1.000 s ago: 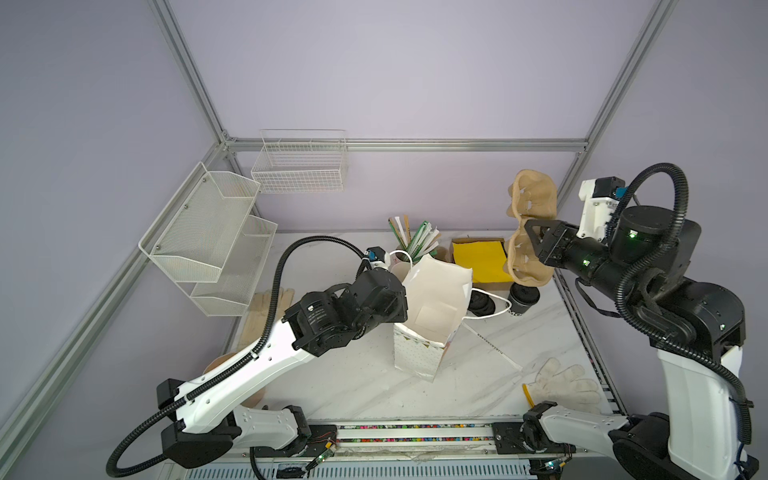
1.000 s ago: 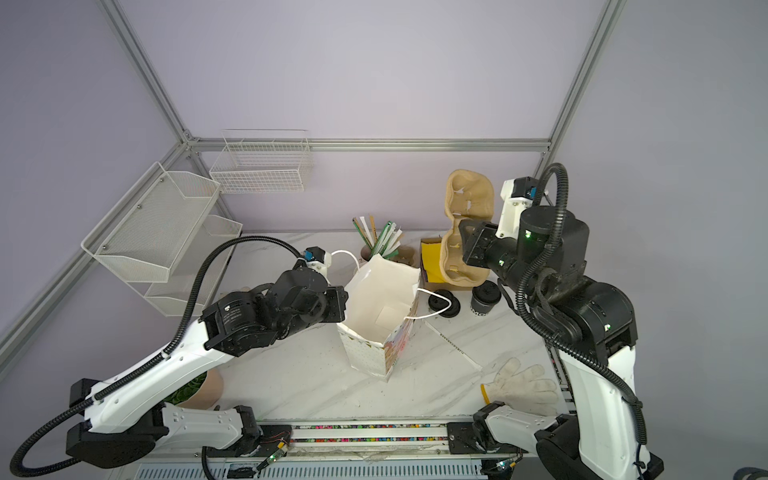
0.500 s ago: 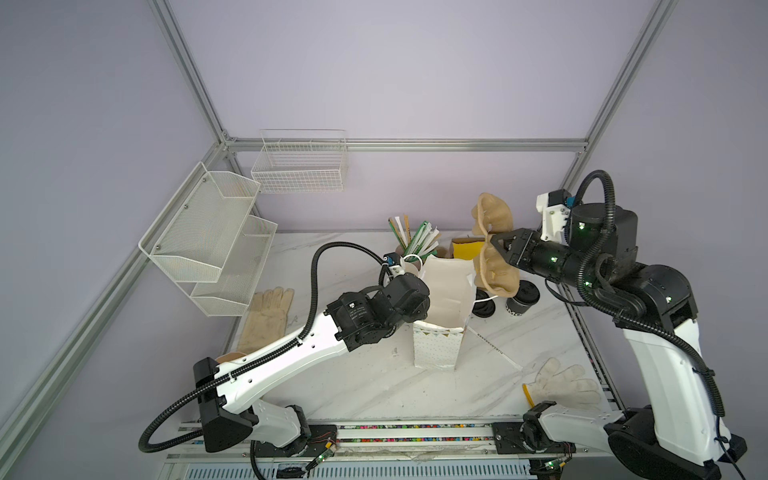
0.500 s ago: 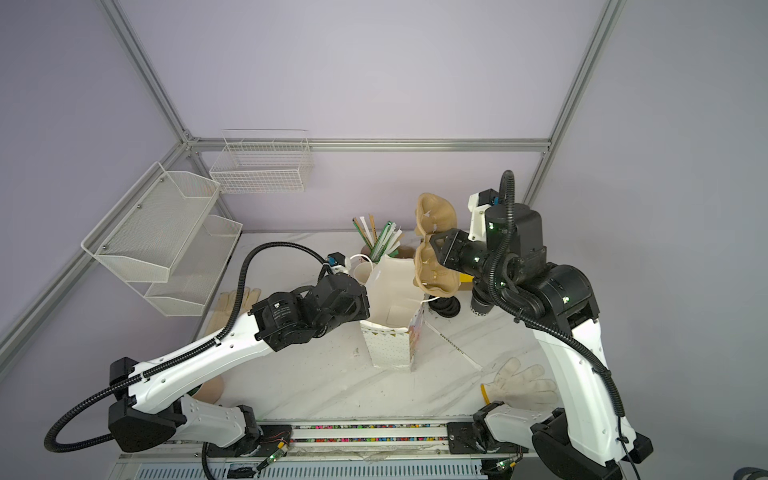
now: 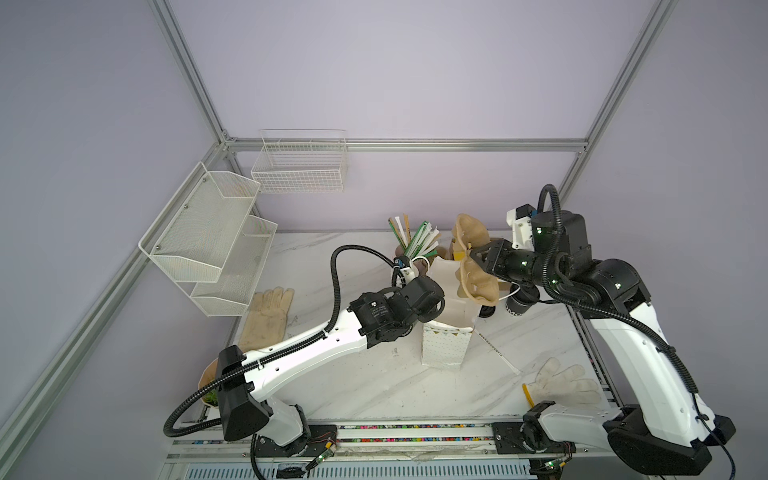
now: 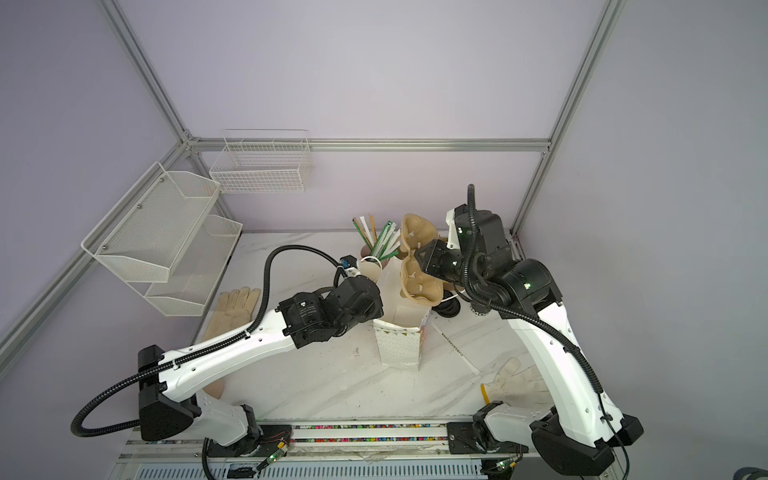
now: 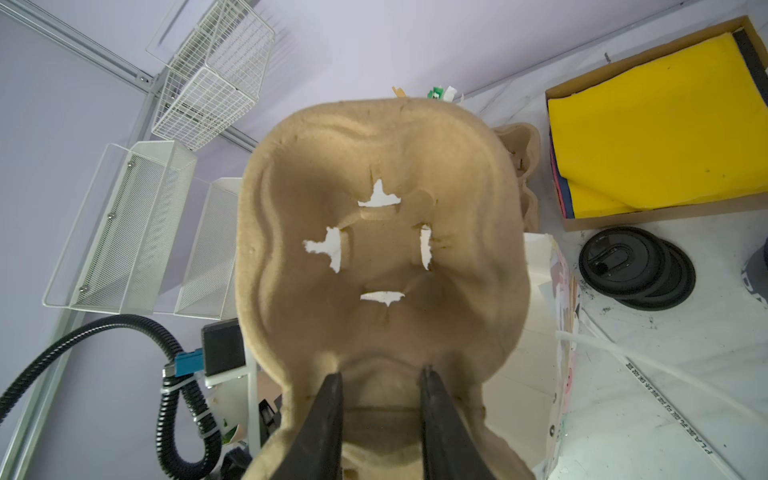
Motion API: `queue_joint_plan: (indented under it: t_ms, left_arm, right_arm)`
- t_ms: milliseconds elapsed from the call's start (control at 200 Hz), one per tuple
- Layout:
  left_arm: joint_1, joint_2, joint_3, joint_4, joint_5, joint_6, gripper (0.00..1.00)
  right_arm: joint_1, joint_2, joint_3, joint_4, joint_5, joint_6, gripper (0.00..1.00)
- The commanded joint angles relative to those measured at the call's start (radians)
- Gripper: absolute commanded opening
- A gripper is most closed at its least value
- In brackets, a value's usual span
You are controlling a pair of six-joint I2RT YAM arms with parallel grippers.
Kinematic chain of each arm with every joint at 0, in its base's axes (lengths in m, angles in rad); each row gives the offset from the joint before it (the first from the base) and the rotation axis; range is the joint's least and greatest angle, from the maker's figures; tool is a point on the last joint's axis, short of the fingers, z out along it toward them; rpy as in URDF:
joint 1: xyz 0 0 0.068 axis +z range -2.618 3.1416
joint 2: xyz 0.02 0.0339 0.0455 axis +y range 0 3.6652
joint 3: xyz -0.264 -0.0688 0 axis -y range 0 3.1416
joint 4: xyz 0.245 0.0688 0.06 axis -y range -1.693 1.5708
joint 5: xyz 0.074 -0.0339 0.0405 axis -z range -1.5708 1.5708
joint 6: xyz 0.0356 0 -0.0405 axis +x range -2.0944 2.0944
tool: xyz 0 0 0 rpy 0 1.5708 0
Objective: Pack the takeout coffee
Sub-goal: 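Pull the bag toward table center with left while right carries carrier over, then lower the carrier into the bag with right gripper while left holds bag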
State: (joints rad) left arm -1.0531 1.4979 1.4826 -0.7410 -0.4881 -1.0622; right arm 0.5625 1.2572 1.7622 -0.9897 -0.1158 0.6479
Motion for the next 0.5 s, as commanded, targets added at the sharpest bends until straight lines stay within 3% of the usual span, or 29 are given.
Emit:
queue_joint_plan:
  t_ms: [0, 495]
  left_arm:
    - [-0.011, -0.002, -0.014, 0.052, -0.037, -0.024, 0.00]
    - [-0.068, -0.076, -0.048, 0.049, -0.193, -0.001, 0.00]
  right_arm:
    - [0.039, 0.011, -0.035, 0.036, 0.055, 0.028, 0.25]
    - [0.199, 0.084, -0.044, 0.028, 0.260, 0.073, 0.25]
